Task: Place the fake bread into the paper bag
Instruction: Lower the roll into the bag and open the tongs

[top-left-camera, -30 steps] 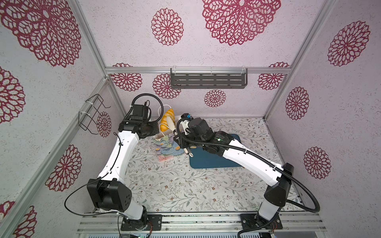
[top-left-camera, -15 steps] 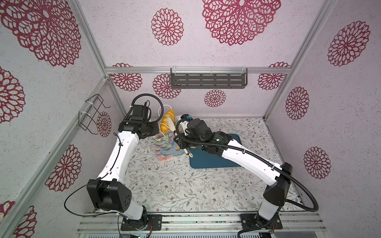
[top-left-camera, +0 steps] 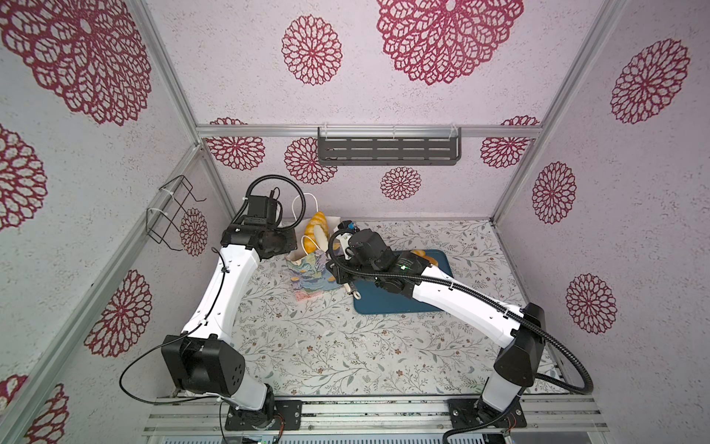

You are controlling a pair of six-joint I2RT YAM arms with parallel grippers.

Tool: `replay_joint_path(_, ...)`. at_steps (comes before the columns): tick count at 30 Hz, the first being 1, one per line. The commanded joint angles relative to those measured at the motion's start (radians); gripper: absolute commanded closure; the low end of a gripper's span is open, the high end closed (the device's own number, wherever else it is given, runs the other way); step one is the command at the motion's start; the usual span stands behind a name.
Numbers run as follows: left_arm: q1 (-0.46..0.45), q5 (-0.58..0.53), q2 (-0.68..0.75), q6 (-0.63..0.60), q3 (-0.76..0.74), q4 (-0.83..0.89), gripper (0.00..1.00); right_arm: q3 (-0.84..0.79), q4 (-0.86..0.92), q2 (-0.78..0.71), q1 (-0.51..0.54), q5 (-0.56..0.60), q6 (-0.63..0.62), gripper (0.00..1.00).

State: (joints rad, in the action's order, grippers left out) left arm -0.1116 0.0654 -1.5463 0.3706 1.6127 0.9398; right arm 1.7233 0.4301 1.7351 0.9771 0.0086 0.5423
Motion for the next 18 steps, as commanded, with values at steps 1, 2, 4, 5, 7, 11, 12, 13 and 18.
replay_joint_path(1,-0.008,0.004,0.015,-0.008,-0.017,0.015,1.00,0.010,-0.007,-0.068,-0.005,0.028,0.012,0.80)
replay_joint_path(2,-0.008,0.004,0.015,-0.007,-0.017,0.014,1.00,0.013,-0.007,-0.072,-0.006,0.033,0.014,0.80)
replay_joint_path(4,-0.010,0.005,0.015,-0.008,-0.017,0.015,1.00,0.013,-0.008,-0.078,-0.007,0.040,0.017,0.79)
replay_joint_path(5,-0.010,0.002,0.015,-0.007,-0.017,0.015,1.00,0.017,-0.007,-0.081,-0.006,0.044,0.019,0.78)
replay_joint_path(7,-0.011,-0.003,0.016,-0.008,-0.017,0.015,1.00,0.031,0.000,-0.077,-0.010,0.044,0.021,0.75)
replay_joint_path(11,-0.013,-0.007,0.016,-0.009,-0.017,0.015,1.00,0.068,0.031,-0.053,-0.012,0.047,0.022,0.71)
replay_joint_path(12,-0.013,-0.008,0.017,-0.009,-0.017,0.015,1.00,0.076,0.039,-0.047,-0.012,0.049,0.024,0.70)
replay_joint_path(13,-0.014,-0.007,0.016,-0.009,-0.017,0.015,1.00,0.086,0.046,-0.040,-0.014,0.054,0.027,0.69)
replay_joint_path(18,-0.016,-0.006,0.018,-0.009,-0.017,0.014,1.00,0.127,0.059,-0.023,-0.021,0.070,0.038,0.68)
